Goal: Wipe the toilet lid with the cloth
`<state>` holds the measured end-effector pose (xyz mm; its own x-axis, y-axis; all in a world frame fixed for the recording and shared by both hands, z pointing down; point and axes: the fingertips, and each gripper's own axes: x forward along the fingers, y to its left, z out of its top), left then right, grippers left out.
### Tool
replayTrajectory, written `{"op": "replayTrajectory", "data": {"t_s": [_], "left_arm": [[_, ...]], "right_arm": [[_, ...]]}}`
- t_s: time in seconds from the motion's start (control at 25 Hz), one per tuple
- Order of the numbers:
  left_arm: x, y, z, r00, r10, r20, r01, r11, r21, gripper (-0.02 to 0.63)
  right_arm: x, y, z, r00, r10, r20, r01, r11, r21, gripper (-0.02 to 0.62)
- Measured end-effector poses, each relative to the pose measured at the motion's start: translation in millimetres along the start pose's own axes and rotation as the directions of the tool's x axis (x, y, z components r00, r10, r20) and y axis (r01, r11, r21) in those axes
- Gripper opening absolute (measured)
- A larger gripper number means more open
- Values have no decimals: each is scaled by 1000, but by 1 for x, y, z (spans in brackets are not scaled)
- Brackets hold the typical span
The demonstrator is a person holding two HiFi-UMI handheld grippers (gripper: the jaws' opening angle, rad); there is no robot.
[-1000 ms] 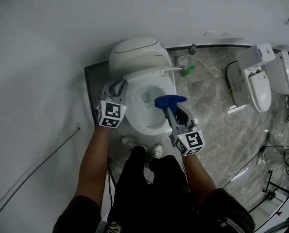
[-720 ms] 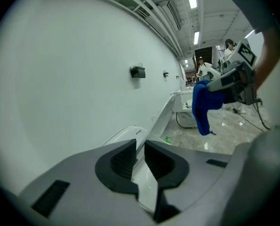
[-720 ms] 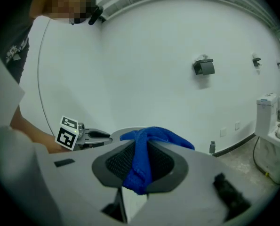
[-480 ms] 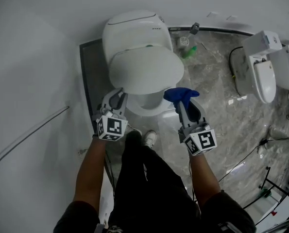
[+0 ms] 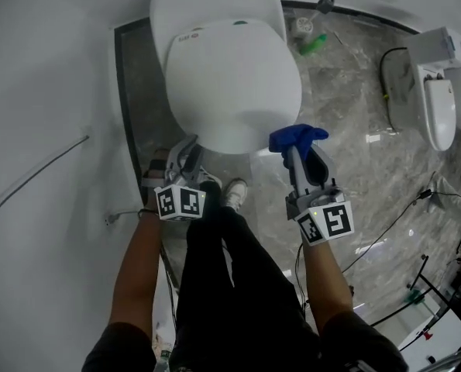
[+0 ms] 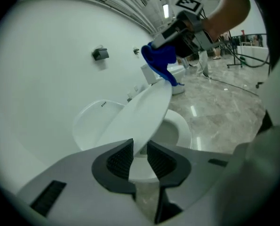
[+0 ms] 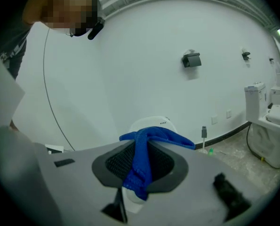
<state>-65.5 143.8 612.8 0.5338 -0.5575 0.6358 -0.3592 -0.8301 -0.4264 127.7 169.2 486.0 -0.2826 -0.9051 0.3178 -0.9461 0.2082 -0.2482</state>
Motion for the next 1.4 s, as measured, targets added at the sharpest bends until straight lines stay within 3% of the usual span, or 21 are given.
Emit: {"op": "replayTrajectory", "data": {"t_s": [0.28, 0.6, 0.96, 1.12, 1.2, 1.24, 1.32, 1.4], "left_arm": [[29, -46, -38, 988, -66, -141, 76, 995, 64, 110], [65, -86, -80, 961, -155, -229, 163, 986, 16, 137], [69, -93, -84, 965, -190, -183, 193, 981, -5, 151], [54, -87, -75, 972, -220, -85, 205, 967, -150, 158], [43, -75, -68, 977, -214, -18, 197, 926, -321, 158], [37, -66, -65, 980, -198, 16, 186, 886, -425, 158], [27, -43, -64, 987, -144, 67, 154, 775, -613, 156], [27, -14, -67, 993, -76, 86, 115, 674, -730, 145]], "right_arm": [[12, 1, -31, 998, 37, -60, -37, 999, 10, 75], [36, 4, -43, 991, 79, -109, -80, 997, 1, 75], [77, 23, -49, 976, 138, -169, -143, 990, -17, 75], [106, 28, -47, 975, 143, -168, -151, 988, -35, 75], [123, 31, -46, 973, 157, -170, -166, 985, -41, 75], [131, 34, -46, 970, 166, -175, -176, 983, -44, 75], [149, 39, -47, 965, 184, -185, -195, 980, -44, 75], [166, 44, -47, 963, 194, -188, -205, 978, -38, 75]]}}
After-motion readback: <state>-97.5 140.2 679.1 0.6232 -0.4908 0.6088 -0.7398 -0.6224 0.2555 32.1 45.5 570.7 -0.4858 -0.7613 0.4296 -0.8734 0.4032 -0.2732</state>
